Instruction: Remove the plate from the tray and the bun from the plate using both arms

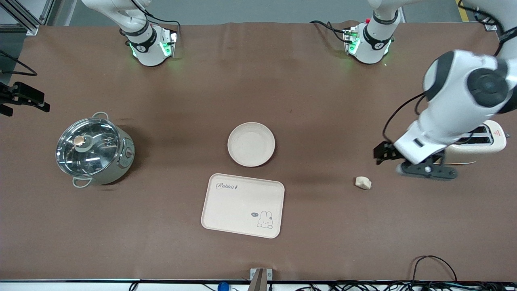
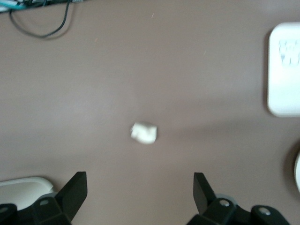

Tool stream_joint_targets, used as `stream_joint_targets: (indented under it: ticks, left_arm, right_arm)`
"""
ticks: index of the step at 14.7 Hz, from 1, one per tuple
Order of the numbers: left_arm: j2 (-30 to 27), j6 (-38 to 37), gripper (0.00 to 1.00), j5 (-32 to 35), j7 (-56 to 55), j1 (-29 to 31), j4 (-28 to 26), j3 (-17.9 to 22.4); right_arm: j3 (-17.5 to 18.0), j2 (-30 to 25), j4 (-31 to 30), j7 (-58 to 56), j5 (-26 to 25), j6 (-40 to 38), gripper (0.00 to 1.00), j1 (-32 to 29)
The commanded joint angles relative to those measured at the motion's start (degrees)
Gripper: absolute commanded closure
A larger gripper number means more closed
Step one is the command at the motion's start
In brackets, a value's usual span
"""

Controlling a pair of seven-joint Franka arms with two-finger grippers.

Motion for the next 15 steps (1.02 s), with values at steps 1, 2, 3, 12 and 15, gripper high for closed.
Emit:
stream_joint_targets:
  ticks: [1,2,3,12,15]
  left_arm:
    - [-8.4,-5.6,0.0,-7.6,4.8,-8.0,-0.1,12.8]
    - [-10.2,-8.4,0.0,-7.7,4.7,-12.3,0.8,17.5]
    - [-11.7,-11.2,0.0,-7.8,4.2,-16.3,0.9,22.0]
    - [-14.4,-15.3,0.0,-6.5,6.8,-21.0,2.5,27.3]
    - [-14.3,-15.5,0.0,-6.4,6.3,-21.0,3.5,27.7]
  right_arm:
    - [0.3,-1.9,-1.9,0.9,-0.6,0.3,0.0,0.2]
    - [0.3,-1.9,-1.9,0.9,-0.6,0.3,0.0,0.2]
    - [0.3,-1.9,-1.9,0.9,-0.6,0.4,0.0,0.2]
    - [0.3,-1.9,-1.9,1.0,-0.4,0.6,0.0,0.2]
    - [0.3,-1.9,-1.9,1.0,-0.4,0.5,0.0,0.2]
